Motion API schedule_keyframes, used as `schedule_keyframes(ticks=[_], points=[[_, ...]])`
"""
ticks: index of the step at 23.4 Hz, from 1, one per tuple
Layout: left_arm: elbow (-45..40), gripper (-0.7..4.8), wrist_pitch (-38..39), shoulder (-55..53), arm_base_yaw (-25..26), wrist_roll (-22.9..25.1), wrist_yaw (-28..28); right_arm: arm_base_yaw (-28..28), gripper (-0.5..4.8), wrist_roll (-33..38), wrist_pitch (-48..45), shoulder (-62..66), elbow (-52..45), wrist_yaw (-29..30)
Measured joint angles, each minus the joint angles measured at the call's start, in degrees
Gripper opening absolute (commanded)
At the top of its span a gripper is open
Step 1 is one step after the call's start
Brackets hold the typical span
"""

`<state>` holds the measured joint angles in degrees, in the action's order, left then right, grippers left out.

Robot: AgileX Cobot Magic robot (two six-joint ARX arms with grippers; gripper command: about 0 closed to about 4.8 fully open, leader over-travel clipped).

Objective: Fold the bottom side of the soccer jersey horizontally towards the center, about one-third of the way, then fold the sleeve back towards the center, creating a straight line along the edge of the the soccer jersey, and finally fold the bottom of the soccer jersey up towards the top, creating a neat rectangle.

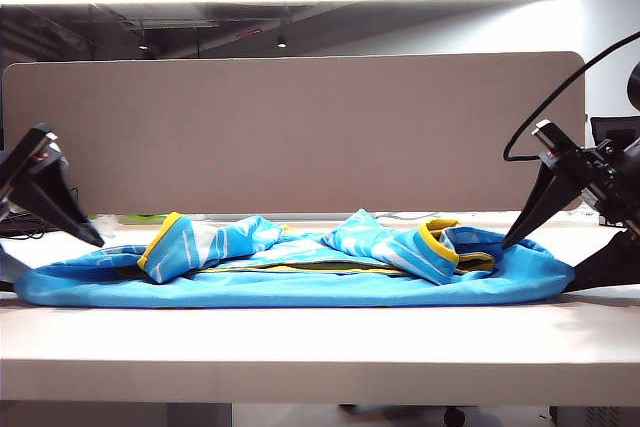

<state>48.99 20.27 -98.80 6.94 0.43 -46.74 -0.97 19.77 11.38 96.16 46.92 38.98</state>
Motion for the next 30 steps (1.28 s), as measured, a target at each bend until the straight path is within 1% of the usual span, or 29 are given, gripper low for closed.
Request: schedule_keyframes(ticks=[1,2,3,4,5,6,7,9,10,12,14,15,16,19,21,22,23,24,27,28,29,30], points=[[0.07,3.05,-0.24,-0.39,-0.55,0.0,-0.48,0.0,3.14,0.02,-0.02,0.0,-0.02,0.0],[0.07,2.73,-0.44,-0.61,-1.05,-0.02,-0.55,0.0,3.12,0.04,-0.04,0.0,-0.02,-0.04],[0.07,1.54,-0.59,-0.83,-1.75,-0.02,-0.57,0.0,2.61,0.09,-0.09,0.0,-0.02,-0.04],[0.07,0.58,-0.81,-1.16,-2.64,0.11,-0.26,0.0,1.65,0.17,-0.11,0.02,-0.02,-0.11],[-0.15,0.09,-0.9,-1.6,-3.45,0.46,0.61,0.0,1.06,0.17,0.04,0.17,-0.09,-1.14],[-0.24,-0.07,-0.77,-1.4,-3.96,0.37,2.01,0.0,0.7,0.17,0.11,0.46,-0.24,-1.7],[-0.31,-0.06,-0.79,-1.4,-4.2,0.37,2.25,-0.02,0.37,0.15,0.24,0.66,-0.39,-1.95],[-0.33,-0.06,-0.72,-1.33,-4.26,0.37,2.34,0.0,0.07,0.15,0.59,0.76,-0.63,-2.36],[-0.35,-0.06,-0.72,-1.22,-4.28,0.42,2.36,0.0,-0.01,0.17,0.61,0.7,-0.63,-2.38],[-0.52,-0.06,-0.09,-0.68,-4.26,0.28,2.49,0.02,-0.02,0.04,1.09,0.39,-0.63,-2.38],[-1.29,-0.06,4.0,2.25,-4.15,0.42,4.39,0.17,-0.02,-0.98,3.82,-2.03,-1.25,-2.86],[-1.55,-0.06,7.37,5.49,-4.13,0.7,6.84,0.46,-0.02,-1.68,5.92,-5.01,-1.75,-2.91],[-1.57,-0.06,9.29,8.24,-4.11,1.18,8.09,0.63,-0.02,-2.29,6.97,-6.91,-1.81,-2.78],[-1.18,-0.06,14.29,16.87,-4.15,2.25,10.43,0.76,-0.02,-3.41,9.79,-13.25,-2.62,-2.78],[-1.22,-0.06,19.56,21.7,-4.13,3.26,12.72,1.01,-0.01,-4.2,12.87,-18.8,-3.78,-2.8],[-1.31,-0.06,26.58,26.99,-4.13,4.68,15.52,1.75,-0.02,-4.68,16.39,-24.63,-5.09,-2.67],[-1.31,-0.06,30.14,30.01,-4.2,5.42,16.52,1.88,-0.02,-4.87,17.81,-26.95,-5.66,-2.56],[-1.33,-0.06,34.47,33.9,-4.46,6.03,17.66,1.92,-0.02,-5.53,21.75,-32.06,-6.4,-2.62],[-1.7,-0.06,39.76,40.41,-4.72,6.21,19.21,2.56,-0.02,-6.16,26.71,-40.15,-6.43,-2.51],[-1.68,-0.06,40.98,45.2,-4.9,5.9,19.28,2.43,-0.02,-6.03,28.13,-44.68,-6.47,-2.95],[-1.62,-0.06,39.76,47.69,-4.9,4.57,19.08,2.32,-0.02,-5.07,27.63,-47.74,-6.43,-4.17],[-1.62,-0.06,38.03,48.0,-4.9,3.67,19.08,2.34,-0.02,-4.04,26.14,-48.39,-6.36,-4.72]])
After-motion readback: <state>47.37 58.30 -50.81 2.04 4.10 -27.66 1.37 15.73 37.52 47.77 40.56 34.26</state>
